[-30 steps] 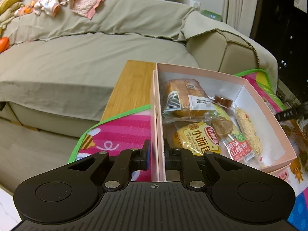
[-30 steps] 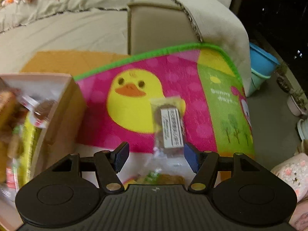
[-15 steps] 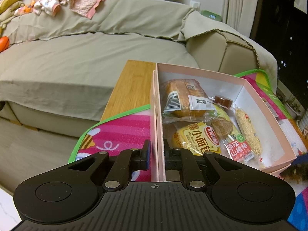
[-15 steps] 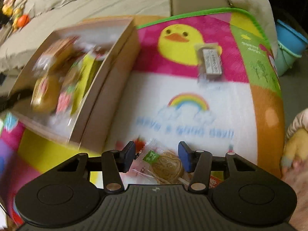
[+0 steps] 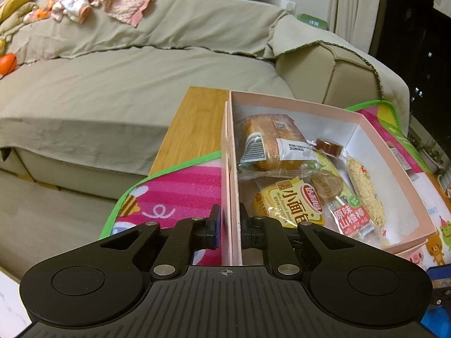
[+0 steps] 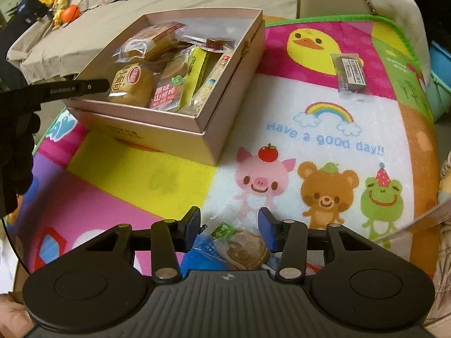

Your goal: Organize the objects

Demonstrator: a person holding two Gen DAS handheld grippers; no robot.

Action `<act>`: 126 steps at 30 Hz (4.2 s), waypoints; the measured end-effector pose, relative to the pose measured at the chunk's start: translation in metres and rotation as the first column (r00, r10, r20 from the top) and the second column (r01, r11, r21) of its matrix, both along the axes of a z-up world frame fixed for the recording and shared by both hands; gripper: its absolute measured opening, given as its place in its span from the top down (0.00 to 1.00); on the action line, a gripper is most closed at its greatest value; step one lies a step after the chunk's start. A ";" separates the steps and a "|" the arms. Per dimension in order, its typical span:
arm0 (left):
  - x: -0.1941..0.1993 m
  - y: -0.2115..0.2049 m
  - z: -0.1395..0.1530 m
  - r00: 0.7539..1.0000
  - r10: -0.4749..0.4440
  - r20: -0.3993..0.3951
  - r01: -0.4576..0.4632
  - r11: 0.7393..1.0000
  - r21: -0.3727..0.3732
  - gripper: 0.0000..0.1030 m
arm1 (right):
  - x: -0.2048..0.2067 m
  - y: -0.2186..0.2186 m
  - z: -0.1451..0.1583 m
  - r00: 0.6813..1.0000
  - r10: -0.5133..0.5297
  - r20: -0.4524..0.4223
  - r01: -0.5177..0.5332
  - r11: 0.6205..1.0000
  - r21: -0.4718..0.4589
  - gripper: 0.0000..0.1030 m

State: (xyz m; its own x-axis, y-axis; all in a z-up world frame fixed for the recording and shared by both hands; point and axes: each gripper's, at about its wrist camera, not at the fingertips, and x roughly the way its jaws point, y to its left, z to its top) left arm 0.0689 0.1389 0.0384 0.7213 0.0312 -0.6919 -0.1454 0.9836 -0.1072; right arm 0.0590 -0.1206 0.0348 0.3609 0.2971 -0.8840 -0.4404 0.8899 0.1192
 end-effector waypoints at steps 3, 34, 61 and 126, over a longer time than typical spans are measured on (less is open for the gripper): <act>0.000 0.000 0.000 1.000 0.002 -0.001 -0.002 1.000 0.003 0.87 | -0.006 0.003 0.000 1.000 0.020 0.018 -0.020 1.000 -0.013 0.54; -0.006 -0.003 0.002 1.000 0.006 -0.003 -0.006 1.000 0.019 0.87 | -0.077 0.000 0.020 0.934 0.327 0.145 -0.301 0.938 -0.171 0.19; -0.005 -0.004 0.002 1.000 0.014 -0.014 -0.013 0.999 0.036 0.87 | -0.039 0.074 0.001 0.938 0.328 0.116 -0.326 0.945 -0.033 0.50; -0.014 0.004 0.002 1.000 -0.014 0.019 0.015 1.000 -0.015 0.86 | 0.109 -0.052 0.076 0.892 -0.337 0.301 0.361 0.932 -0.027 0.40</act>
